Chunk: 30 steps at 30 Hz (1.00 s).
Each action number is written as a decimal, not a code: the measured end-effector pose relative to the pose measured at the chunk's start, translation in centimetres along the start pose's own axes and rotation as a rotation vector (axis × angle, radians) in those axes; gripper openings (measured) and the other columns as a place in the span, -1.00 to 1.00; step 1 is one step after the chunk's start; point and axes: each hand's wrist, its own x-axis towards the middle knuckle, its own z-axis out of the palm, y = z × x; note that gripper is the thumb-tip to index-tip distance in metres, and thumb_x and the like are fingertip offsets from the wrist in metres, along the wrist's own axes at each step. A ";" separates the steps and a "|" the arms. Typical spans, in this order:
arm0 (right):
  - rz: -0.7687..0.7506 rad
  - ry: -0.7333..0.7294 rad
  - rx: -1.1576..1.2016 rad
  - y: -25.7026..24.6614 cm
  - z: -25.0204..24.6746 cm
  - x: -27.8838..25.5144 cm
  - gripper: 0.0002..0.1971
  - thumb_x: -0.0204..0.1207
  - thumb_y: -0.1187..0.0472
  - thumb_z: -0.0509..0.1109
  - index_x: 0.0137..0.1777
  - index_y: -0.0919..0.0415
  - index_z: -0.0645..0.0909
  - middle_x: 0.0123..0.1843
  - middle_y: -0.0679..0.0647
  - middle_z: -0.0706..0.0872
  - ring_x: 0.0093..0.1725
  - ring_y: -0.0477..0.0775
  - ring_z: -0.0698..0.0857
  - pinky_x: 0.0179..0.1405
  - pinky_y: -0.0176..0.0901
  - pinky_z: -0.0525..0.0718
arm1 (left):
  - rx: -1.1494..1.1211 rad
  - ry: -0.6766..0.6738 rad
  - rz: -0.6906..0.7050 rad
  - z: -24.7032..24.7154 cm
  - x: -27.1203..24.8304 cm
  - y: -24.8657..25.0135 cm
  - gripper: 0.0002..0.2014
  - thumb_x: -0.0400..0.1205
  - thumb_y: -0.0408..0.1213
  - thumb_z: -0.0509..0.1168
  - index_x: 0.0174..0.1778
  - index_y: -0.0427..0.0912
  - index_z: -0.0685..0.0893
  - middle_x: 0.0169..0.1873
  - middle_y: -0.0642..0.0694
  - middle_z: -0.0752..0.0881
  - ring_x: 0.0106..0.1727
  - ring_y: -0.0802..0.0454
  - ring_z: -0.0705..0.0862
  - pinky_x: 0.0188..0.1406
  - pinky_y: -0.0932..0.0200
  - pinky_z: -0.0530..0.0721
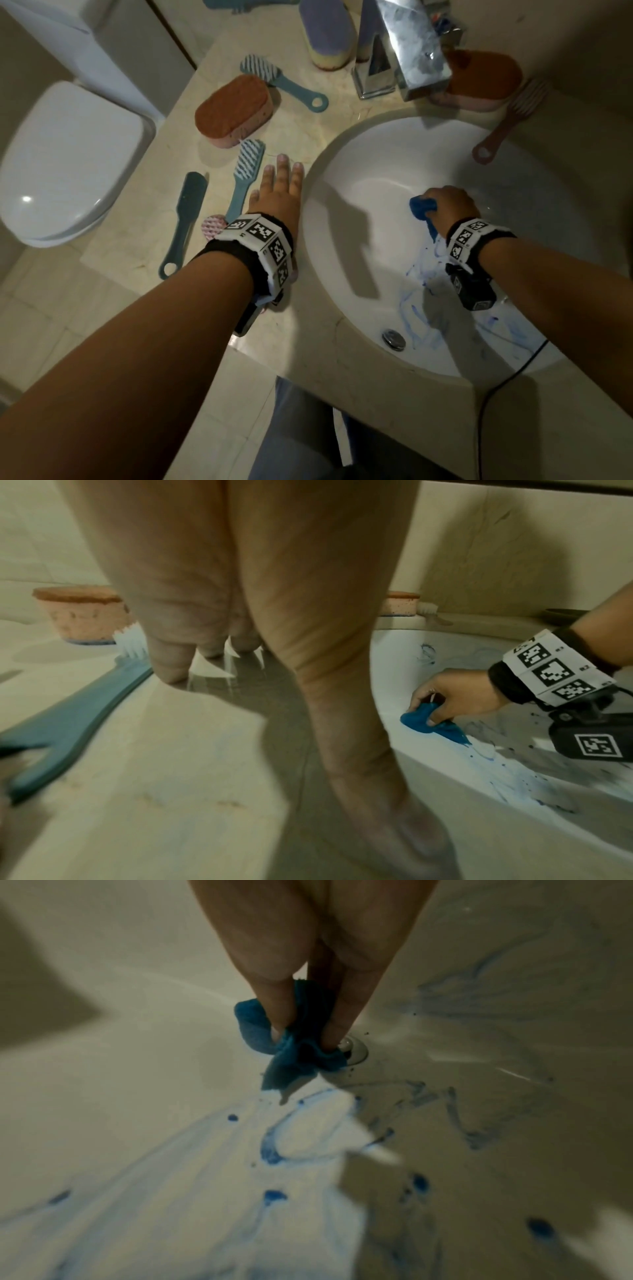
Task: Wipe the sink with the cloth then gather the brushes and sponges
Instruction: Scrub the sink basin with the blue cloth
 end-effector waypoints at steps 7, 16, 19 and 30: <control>0.135 0.091 0.262 -0.9 -2.1 -3.1 -0.73 0.50 0.29 0.35 0.20 0.23 0.56 0.14 0.24 0.65 0.17 0.26 0.63 0.17 -0.03 0.60 | -0.010 0.066 -0.030 0.2 0.1 0.7 -0.13 0.66 -0.41 0.21 0.63 -0.21 -0.36 0.62 -0.22 -0.37 0.67 -0.22 -0.27 0.62 -0.18 0.06; 0.148 0.242 0.458 -4.8 -4.4 -14.3 -0.67 0.55 0.44 0.27 0.29 0.26 0.59 0.21 0.22 0.65 0.07 0.08 0.57 -0.38 -0.68 0.42 | 0.037 0.129 0.173 0.3 -4.2 -0.6 0.05 0.52 -0.20 0.44 0.65 -0.10 -0.27 0.64 -0.17 -0.34 0.68 -0.17 -0.20 0.63 -0.14 0.13; 0.169 0.291 0.495 -7.0 -5.0 -17.8 -0.65 0.51 0.47 0.25 0.25 0.21 0.60 0.11 0.19 0.65 0.14 0.21 0.64 -0.07 -0.33 0.53 | -0.010 0.156 0.318 1.0 -8.0 -1.3 -0.02 0.51 -0.05 0.43 0.67 -0.03 -0.12 0.66 -0.14 -0.23 0.69 -0.15 -0.13 0.62 -0.15 0.18; 0.262 0.629 1.097 -16.8 -4.0 -30.3 -0.83 0.47 0.27 0.49 -0.17 0.23 0.50 -0.07 0.34 0.65 -0.32 0.11 0.67 -0.57 -0.38 0.69 | -0.318 0.294 0.587 -0.7 -19.8 -6.1 -0.47 0.60 0.00 0.31 0.47 -0.11 0.46 0.40 -0.12 0.56 0.41 -0.05 0.53 0.35 0.15 0.45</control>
